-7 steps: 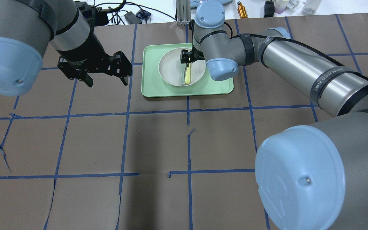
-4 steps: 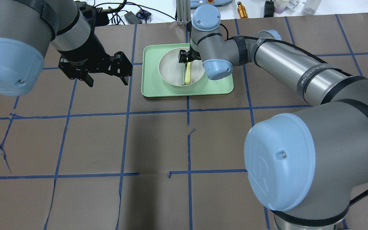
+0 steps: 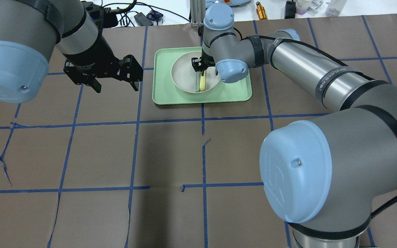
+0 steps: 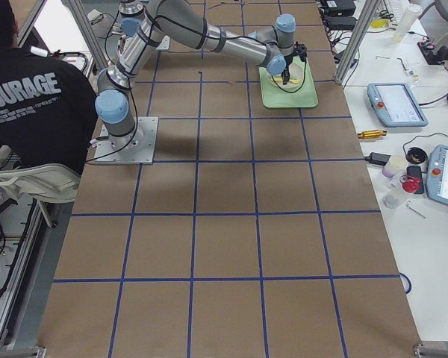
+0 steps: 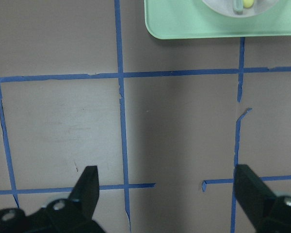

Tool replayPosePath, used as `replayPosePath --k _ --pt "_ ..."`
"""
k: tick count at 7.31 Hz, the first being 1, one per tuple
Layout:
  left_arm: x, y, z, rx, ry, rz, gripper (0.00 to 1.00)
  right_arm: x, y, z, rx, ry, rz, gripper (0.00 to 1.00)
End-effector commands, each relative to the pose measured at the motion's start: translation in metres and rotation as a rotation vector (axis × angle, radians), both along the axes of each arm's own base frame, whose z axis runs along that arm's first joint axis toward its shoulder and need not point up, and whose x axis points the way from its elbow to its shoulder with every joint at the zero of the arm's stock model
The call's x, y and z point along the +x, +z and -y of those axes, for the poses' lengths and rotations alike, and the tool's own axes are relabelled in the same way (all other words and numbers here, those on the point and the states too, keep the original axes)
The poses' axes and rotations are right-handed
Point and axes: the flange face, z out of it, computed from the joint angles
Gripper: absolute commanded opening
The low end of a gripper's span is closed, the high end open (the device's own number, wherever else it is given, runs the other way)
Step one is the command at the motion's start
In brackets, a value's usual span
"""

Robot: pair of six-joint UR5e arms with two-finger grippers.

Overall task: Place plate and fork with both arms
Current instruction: 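Close the right gripper on the yellow fork's handle and lift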

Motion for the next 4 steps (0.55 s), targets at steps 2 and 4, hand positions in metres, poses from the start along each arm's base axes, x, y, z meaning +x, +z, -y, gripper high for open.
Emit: replayPosePath --k 2,4 --pt "0.0 0.002 0.0 -0.004 0.0 0.0 1.0 0.01 -0.013 -0.004 0.018 0.015 0.007 0.59" --pt "0.0 0.001 0.0 -0.002 0.0 0.0 1.0 0.01 -0.022 -0.003 0.027 0.016 0.005 0.59"
